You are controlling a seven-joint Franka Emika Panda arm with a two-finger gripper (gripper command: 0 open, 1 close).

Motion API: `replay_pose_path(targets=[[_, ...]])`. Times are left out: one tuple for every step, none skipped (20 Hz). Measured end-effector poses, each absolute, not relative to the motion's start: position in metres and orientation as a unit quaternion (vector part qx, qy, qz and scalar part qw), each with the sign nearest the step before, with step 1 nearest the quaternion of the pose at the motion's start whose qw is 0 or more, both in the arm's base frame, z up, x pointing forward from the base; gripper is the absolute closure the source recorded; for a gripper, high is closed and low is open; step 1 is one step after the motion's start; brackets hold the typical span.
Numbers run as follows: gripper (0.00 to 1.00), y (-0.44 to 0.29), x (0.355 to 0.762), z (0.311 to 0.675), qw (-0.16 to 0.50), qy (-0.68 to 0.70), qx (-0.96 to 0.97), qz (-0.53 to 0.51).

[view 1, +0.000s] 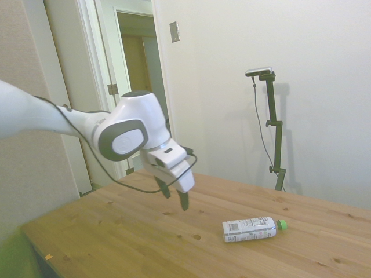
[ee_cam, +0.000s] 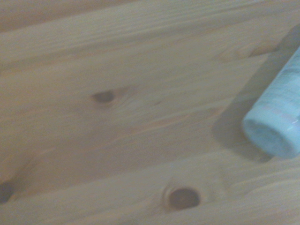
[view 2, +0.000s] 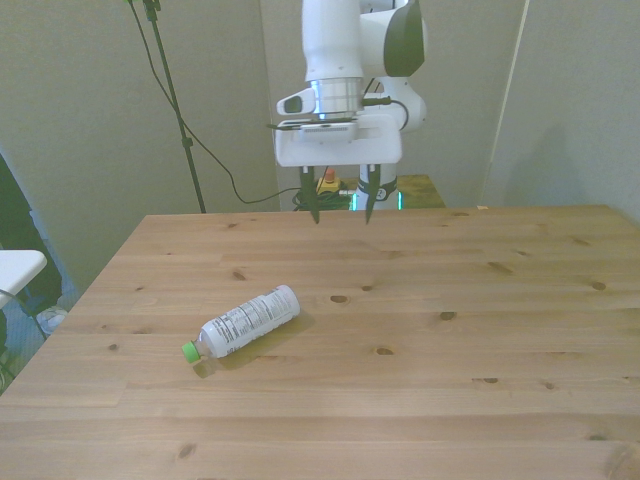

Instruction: Stand the water bottle

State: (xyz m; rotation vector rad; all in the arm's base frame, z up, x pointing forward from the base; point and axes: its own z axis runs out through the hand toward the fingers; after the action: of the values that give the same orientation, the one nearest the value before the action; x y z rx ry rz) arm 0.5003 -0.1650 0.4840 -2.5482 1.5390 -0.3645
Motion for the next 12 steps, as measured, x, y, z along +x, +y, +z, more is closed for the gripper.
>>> replay_pose_path(targets=[[0.00,-0.180,0.507,0.484,0.071,0.521,-0.842,-0.124],[0.00,-0.194,0.515,0.485,0.072,0.529,-0.837,-0.125],[0.00,-0.208,0.522,0.485,0.071,0.534,-0.833,-0.126],[0.00,-0.218,0.529,0.483,0.067,0.539,-0.830,-0.125],[0.00,-0.224,0.547,0.476,0.060,0.539,-0.832,-0.120],[0.00,-0.225,0.548,0.478,0.059,0.539,-0.832,-0.119],[0.00,-0.226,0.549,0.478,0.059,0.540,-0.831,-0.119],[0.00,-0.230,0.550,0.477,0.059,0.544,-0.829,-0.120],[0.00,-0.237,0.554,0.477,0.059,0.550,-0.824,-0.125],[0.00,-0.249,0.558,0.478,0.062,0.559,-0.816,-0.132],[0.00,-0.263,0.562,0.479,0.065,0.571,-0.807,-0.138],[0.00,-0.278,0.567,0.479,0.068,0.582,-0.798,-0.143]])
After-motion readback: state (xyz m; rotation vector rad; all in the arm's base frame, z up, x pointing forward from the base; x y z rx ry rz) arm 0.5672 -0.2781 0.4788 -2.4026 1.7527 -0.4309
